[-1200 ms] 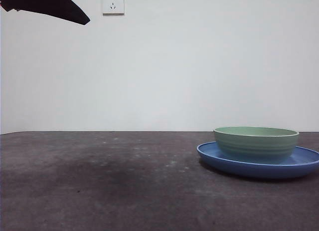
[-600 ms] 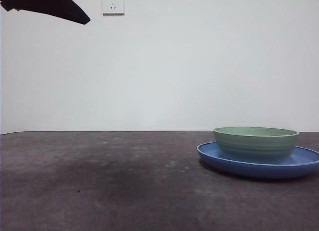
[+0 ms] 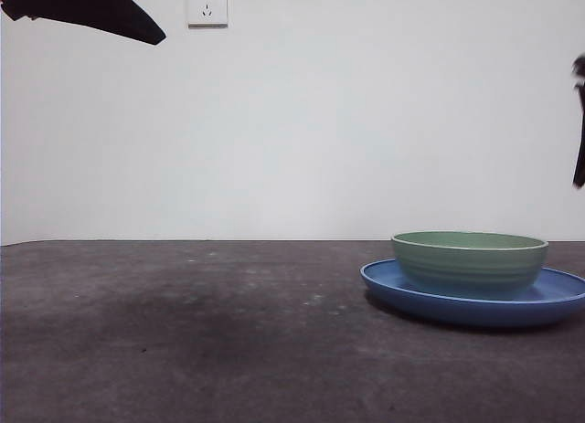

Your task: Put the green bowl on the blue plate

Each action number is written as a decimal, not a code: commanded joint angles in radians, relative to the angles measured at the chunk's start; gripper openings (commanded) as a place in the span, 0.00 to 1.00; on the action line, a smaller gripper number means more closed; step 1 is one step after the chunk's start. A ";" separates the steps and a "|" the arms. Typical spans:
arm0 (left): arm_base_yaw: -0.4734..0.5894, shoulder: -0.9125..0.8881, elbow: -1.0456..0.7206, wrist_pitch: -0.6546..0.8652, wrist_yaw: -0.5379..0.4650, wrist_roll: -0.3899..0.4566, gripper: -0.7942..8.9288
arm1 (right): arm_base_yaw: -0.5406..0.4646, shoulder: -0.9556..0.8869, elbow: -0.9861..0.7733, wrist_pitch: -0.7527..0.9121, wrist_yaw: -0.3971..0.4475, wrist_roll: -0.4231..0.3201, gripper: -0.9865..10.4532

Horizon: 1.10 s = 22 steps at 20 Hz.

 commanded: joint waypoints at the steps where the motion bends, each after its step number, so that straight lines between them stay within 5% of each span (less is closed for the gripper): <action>1: -0.007 0.003 0.007 0.011 0.009 0.013 0.38 | 0.002 0.081 0.016 0.044 -0.028 -0.014 0.36; 12: -0.007 0.003 0.007 0.012 0.009 0.012 0.38 | 0.059 0.320 0.016 0.206 -0.045 -0.017 0.30; 22: -0.007 0.003 0.007 0.012 0.009 0.008 0.38 | 0.058 0.345 0.016 0.233 -0.007 -0.013 0.10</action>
